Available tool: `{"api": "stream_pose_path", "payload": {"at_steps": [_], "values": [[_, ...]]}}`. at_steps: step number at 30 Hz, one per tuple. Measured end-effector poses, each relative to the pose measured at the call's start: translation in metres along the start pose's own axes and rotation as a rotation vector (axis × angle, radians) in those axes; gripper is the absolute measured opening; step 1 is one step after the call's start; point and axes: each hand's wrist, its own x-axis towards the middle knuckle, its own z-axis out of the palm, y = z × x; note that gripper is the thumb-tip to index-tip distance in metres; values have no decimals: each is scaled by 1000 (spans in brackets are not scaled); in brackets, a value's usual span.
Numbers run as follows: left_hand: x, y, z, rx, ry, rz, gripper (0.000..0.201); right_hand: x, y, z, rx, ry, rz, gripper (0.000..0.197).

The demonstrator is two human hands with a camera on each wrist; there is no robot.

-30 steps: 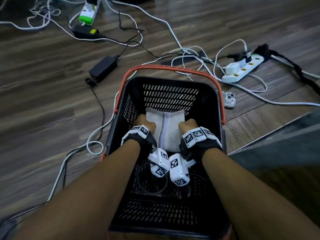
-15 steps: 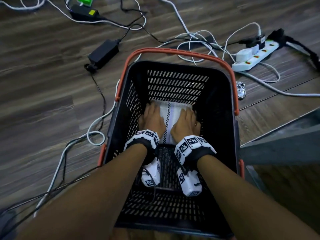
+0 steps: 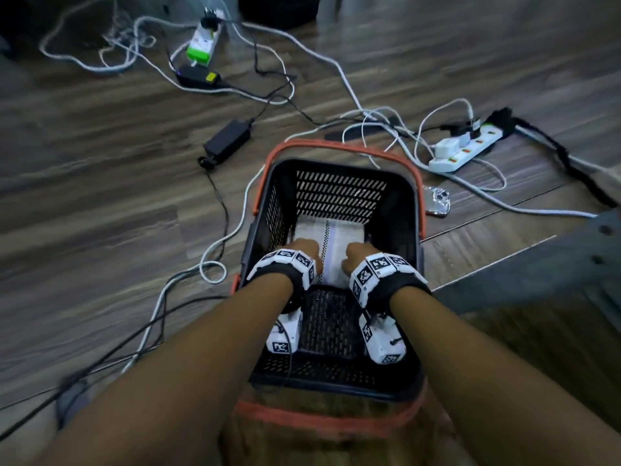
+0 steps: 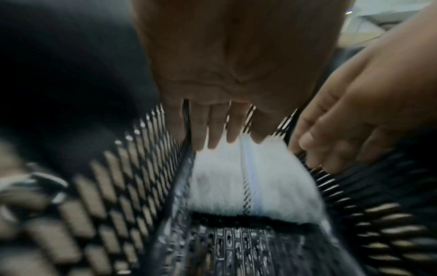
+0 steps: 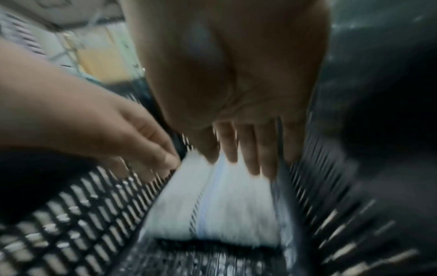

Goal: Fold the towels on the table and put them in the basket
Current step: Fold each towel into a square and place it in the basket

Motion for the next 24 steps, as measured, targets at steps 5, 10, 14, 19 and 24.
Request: {"api": "stream_pose_path", "payload": {"at_steps": [5,10,14,19,24], "values": [[-92,11,-59,55,137,42,38,-95,-10,-58,-35,79,-117,34],[-196,41,-135,41,323,129,31,-213,-15,-126,-52,295,-157,29],[-304,79,-194,92,502,234,32,-324,-10,-175,-36,447,-145,27],[-407,127,-224,153,588,311,41,-448,9,-202,-25,563,-125,32],[-472,173,-221,234,649,467,43,-537,40,-196,-27,667,-61,32]]}}
